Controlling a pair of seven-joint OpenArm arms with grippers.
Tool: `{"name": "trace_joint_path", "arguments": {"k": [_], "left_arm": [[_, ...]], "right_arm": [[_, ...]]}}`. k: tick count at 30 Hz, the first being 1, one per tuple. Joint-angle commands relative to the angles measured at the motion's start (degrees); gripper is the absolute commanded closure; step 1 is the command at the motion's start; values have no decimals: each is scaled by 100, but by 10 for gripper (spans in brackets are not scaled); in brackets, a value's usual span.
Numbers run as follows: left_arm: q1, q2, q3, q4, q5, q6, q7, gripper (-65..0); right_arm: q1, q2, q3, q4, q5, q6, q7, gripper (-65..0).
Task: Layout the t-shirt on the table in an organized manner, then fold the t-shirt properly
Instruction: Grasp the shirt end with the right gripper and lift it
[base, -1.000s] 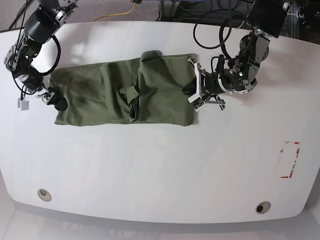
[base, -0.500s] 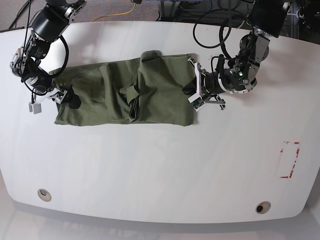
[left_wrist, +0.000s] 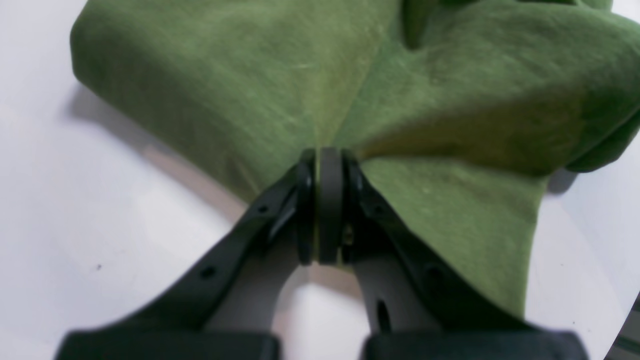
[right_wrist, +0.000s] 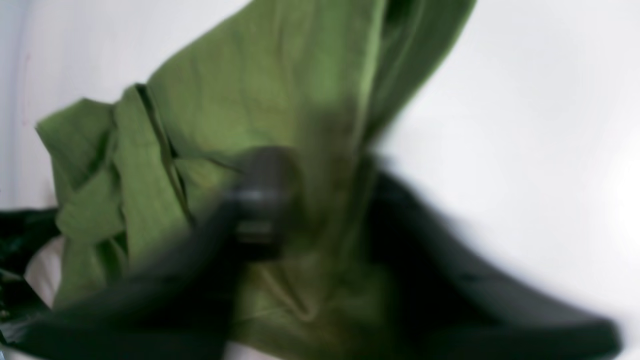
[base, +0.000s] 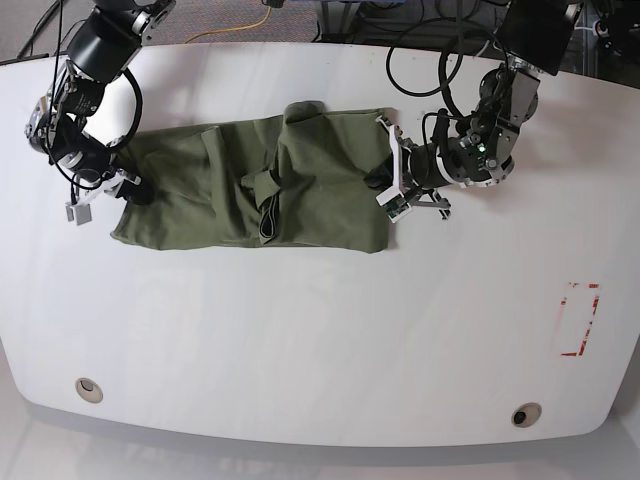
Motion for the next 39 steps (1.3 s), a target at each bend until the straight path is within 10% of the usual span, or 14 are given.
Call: {"name": "trace_joint_path", "arguments": {"k": [1, 17, 39], "left_arm": [[-94, -26, -35, 83, -64, -26, -91, 0], [-94, -26, -26, 75, -55, -26, -91, 0], [-112, 9, 0, -31, -64, -35, -91, 0]], "right_arm": [[108, 107, -192, 155, 157, 41, 164, 0], [-367, -165, -210, 2370, 201, -579, -135, 0], [-376, -526, -245, 3584, 193, -588, -618, 0]]}}
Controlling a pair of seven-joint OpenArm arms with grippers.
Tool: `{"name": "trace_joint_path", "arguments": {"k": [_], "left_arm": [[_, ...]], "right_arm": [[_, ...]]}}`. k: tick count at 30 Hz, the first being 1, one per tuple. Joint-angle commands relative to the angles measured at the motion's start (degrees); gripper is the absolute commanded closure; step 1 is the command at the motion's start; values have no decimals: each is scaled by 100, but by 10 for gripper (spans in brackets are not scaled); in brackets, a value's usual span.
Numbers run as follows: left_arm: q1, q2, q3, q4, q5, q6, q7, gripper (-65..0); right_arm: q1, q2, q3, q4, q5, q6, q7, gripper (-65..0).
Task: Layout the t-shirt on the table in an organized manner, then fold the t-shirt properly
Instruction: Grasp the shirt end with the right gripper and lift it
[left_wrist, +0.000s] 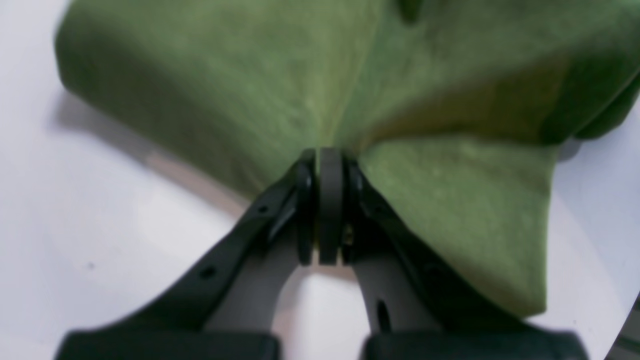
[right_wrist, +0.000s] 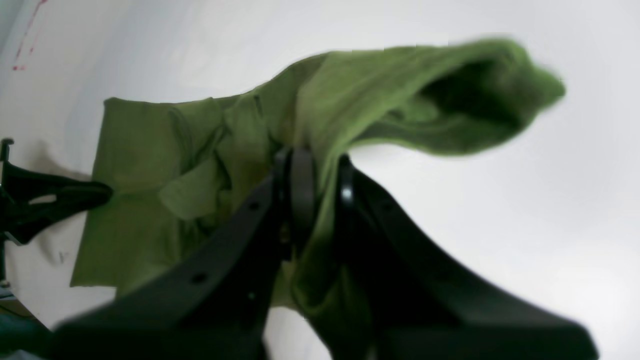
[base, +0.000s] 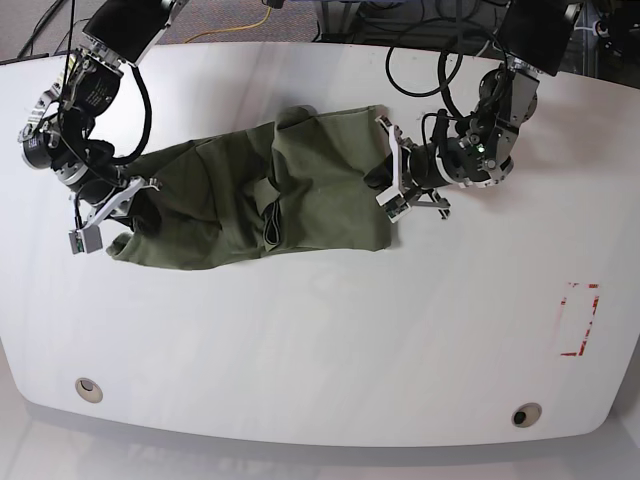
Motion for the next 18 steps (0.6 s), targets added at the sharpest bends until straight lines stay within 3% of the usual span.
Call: {"name": "trace_joint_path", "arguments": {"k": [1, 18], "left_arm": [[-90, -15, -13, -7, -68, -33, -88, 0], [-187, 143, -4, -719, 195, -33, -115, 0]], "right_arm": [[92, 82, 7, 124, 120, 28, 123, 0], [-22, 73, -2, 484, 129, 28, 53, 0]]}}
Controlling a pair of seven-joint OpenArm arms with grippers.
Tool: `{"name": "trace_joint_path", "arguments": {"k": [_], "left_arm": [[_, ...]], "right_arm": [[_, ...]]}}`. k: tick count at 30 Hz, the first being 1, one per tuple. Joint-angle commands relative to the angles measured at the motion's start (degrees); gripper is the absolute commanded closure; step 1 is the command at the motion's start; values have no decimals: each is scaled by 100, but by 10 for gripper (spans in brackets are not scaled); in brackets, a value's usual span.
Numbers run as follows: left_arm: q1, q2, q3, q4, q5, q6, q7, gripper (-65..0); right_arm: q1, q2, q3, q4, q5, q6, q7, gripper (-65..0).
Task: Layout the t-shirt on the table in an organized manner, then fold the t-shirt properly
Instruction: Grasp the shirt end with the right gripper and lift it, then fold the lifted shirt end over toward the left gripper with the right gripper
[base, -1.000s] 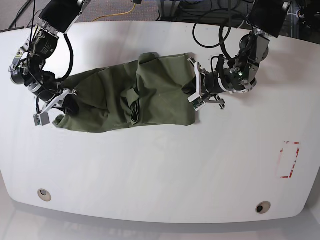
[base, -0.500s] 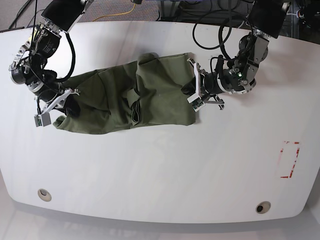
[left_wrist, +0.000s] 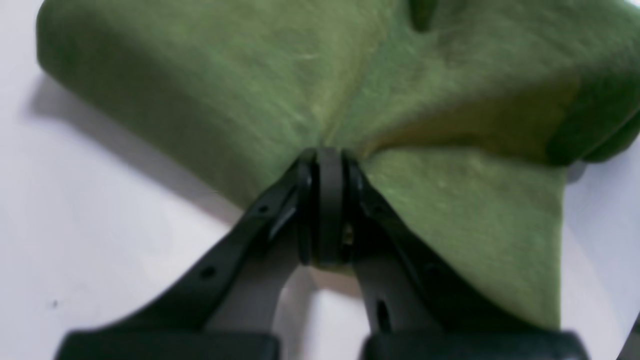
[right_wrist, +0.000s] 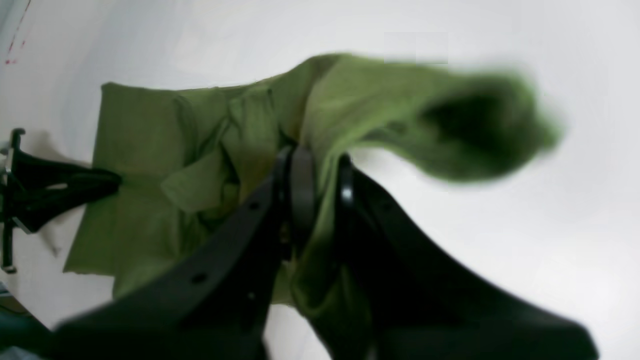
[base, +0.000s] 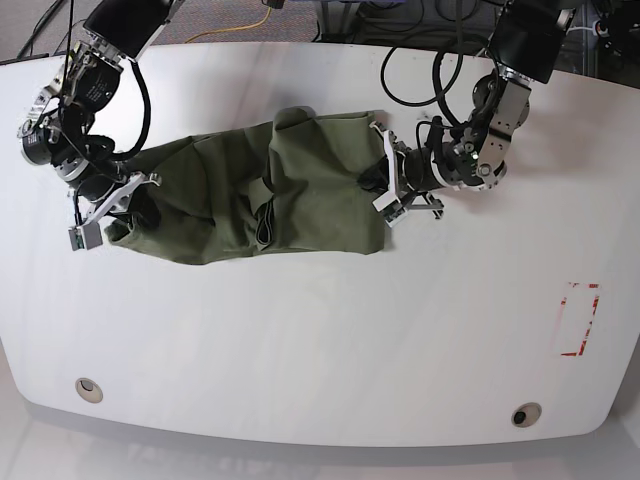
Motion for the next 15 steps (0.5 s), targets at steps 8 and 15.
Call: {"name": "trace_joint_path", "arguments": {"k": [8, 15], "left_arm": [[-27, -42, -6, 6, 184, 15, 255, 0], [-27, -42, -6, 6, 184, 15, 255, 0]], "right_arm": [[111, -127, -9, 734, 138, 28, -205, 0], [120, -303, -440, 822, 138, 28, -222, 0]]}}
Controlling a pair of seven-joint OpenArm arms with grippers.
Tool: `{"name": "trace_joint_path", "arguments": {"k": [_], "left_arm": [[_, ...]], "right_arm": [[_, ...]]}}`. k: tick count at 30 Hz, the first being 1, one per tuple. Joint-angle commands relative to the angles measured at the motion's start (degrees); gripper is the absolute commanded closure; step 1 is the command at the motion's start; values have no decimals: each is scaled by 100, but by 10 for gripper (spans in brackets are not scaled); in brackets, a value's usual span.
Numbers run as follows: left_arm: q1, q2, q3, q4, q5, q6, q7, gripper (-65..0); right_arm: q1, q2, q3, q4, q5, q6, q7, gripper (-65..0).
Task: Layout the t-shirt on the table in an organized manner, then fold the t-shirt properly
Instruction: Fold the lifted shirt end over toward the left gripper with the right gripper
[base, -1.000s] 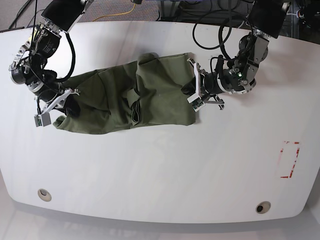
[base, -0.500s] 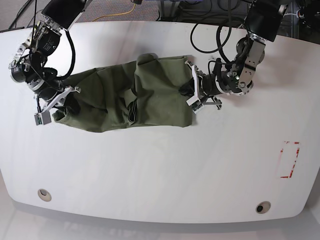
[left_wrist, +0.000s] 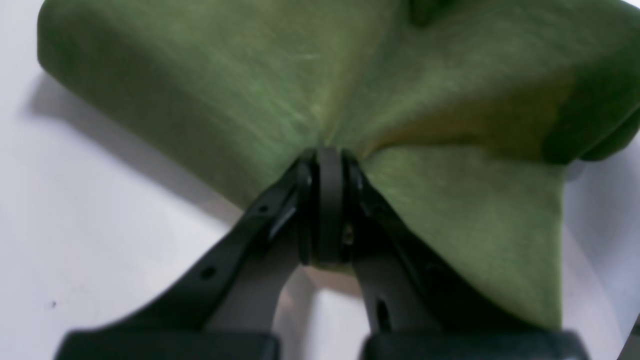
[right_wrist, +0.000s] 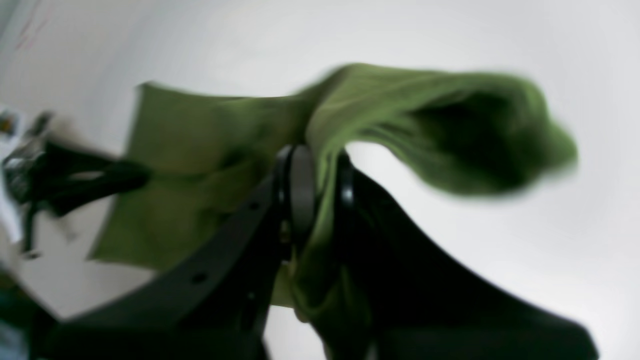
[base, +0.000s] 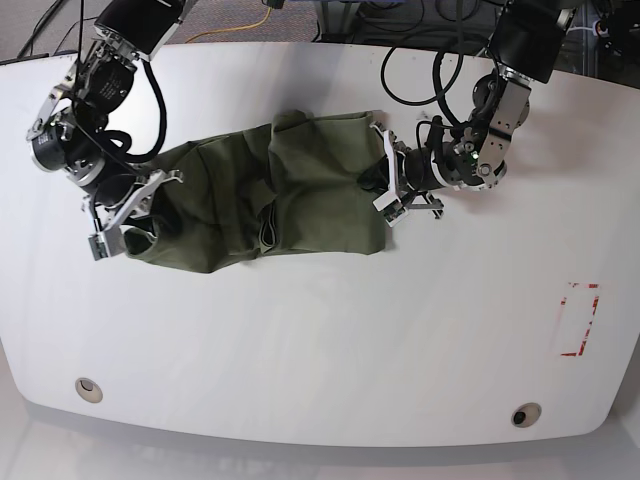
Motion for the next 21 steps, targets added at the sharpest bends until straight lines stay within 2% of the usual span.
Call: {"name": "trace_joint_path", "arguments": {"k": [1, 6, 13, 21], "left_arm": [[-25, -40, -6, 6, 182, 29, 255, 0], [-25, -40, -6, 6, 182, 29, 255, 0], [-25, -40, -24, 15, 182, 29, 255, 0], [-25, -40, -33, 15, 182, 29, 255, 0]], "right_arm": [[85, -6, -75, 100, 123, 24, 138, 0], [76, -164, -506, 109, 466, 15, 138, 0], [85, -445, -875, 109, 510, -169, 138, 0], [85, -788, -1517, 100, 518, -169, 147, 0]]}}
